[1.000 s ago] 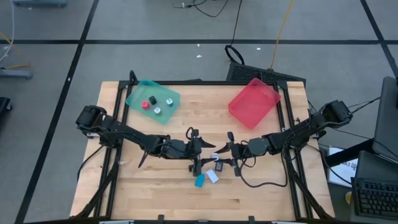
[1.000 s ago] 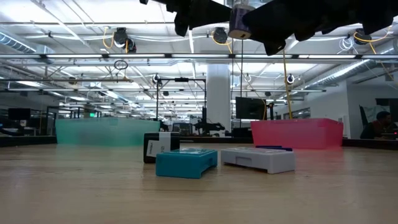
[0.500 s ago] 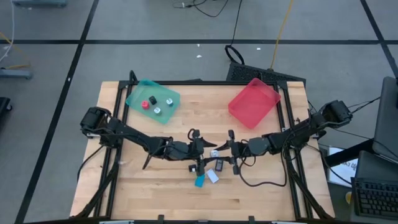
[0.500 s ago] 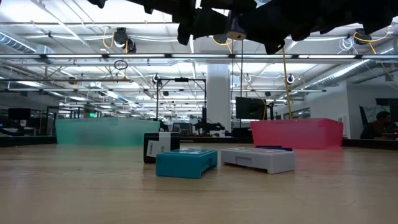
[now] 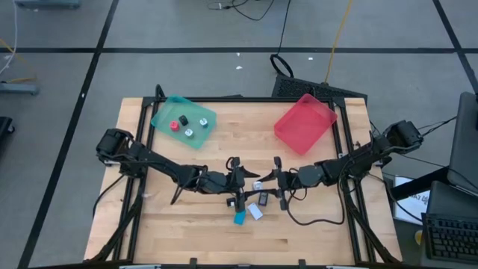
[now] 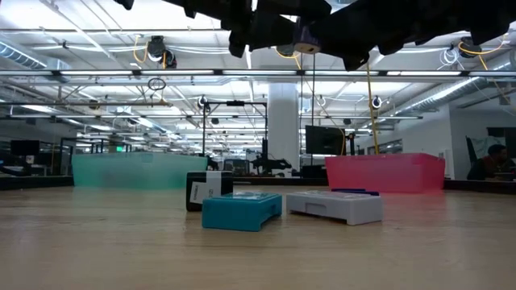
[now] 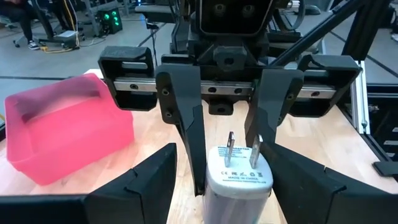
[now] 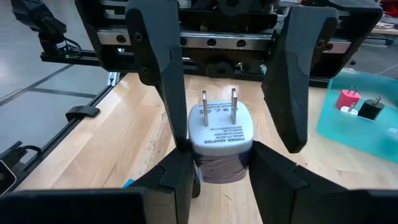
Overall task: Pick & Place Office items
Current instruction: Put the purple charger adapter into the blue bin
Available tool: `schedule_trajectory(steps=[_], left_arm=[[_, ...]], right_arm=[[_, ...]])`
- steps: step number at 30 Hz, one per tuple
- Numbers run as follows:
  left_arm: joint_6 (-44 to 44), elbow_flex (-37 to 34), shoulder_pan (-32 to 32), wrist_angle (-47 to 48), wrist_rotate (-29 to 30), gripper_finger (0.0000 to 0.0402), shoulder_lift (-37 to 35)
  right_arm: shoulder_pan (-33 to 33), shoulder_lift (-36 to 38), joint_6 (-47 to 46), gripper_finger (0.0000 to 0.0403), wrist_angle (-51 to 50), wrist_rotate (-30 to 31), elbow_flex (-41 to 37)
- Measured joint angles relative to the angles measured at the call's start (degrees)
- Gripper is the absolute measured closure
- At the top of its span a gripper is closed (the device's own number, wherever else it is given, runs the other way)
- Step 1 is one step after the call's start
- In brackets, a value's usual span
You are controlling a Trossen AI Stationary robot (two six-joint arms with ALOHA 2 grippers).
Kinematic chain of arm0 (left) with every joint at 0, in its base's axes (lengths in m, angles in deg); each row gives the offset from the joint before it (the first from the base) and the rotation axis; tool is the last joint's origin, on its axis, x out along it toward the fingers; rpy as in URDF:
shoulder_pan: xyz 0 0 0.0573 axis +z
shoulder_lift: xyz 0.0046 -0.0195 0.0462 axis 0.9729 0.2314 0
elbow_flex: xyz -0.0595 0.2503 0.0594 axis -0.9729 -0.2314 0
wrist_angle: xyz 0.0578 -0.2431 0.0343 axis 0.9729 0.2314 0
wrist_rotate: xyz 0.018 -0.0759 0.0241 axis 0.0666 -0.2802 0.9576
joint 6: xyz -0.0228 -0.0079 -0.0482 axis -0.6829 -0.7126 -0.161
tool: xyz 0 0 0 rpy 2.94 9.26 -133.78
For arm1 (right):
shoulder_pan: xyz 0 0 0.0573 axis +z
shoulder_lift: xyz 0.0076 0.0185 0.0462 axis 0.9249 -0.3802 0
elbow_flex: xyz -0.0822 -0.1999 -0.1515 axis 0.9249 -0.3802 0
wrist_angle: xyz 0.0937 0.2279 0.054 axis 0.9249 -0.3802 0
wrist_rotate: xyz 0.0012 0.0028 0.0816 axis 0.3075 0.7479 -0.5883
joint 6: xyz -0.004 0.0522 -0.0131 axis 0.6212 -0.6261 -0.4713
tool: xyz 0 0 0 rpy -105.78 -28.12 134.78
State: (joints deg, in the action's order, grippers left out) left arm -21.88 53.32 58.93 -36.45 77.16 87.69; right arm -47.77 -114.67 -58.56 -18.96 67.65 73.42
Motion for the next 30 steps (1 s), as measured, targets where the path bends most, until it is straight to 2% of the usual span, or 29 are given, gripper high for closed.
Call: schedule_trajectory(steps=[5,10,18,30], left_arm=[[2.2,0.0,-1.0,2.4,0.3,0.016,-1.3],[0.8,-0.1,-1.3,4.0,2.8,0.016,-2.9],[1.2,0.0,-1.1,1.6,2.7,0.016,-3.1],[-1.5,-0.1,-0.9,3.6,1.4,0.0161,-3.1]], right_arm=[[0.0,0.4,0.0,0.0285,0.7,0.0,0.0],[0.1,0.4,0.2,0.0285,1.3,0.3,0.1],[0.1,0.4,0.2,0.0285,1.5,0.1,0.1],[0.1,0.4,0.2,0.0285,1.6,0.1,0.1]])
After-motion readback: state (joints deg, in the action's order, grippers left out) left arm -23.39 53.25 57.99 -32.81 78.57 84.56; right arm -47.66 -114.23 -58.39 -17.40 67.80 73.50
